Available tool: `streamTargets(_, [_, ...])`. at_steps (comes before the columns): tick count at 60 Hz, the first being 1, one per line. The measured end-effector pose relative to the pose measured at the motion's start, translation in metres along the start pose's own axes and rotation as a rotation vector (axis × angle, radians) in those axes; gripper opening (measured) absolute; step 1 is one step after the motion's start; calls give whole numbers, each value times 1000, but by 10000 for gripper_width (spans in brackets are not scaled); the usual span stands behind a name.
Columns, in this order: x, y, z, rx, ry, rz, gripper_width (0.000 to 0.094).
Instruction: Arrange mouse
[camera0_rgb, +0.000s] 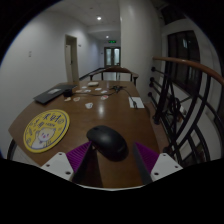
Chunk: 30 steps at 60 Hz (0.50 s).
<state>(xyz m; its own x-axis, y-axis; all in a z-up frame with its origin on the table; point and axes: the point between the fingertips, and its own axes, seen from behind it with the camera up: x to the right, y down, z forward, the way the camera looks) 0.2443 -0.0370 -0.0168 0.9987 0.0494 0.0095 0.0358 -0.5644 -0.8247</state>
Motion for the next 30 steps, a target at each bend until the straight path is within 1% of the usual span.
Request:
streamTargets(9, [4, -24, 36, -14, 8, 6, 818])
streamTargets(10, [5, -27, 40, -15, 9, 8, 780])
streamTargets(14, [16, -31, 50, -18, 42, 27, 490])
streamTargets(18, [19, -30, 50, -28, 54, 52, 417])
streamTargets(21, [19, -31, 50, -19, 59, 51, 352])
streamTargets(27, [20, -34, 47, -9, 66, 87, 327])
streamTargets(30, [31, -36, 40, -16, 118, 109, 324])
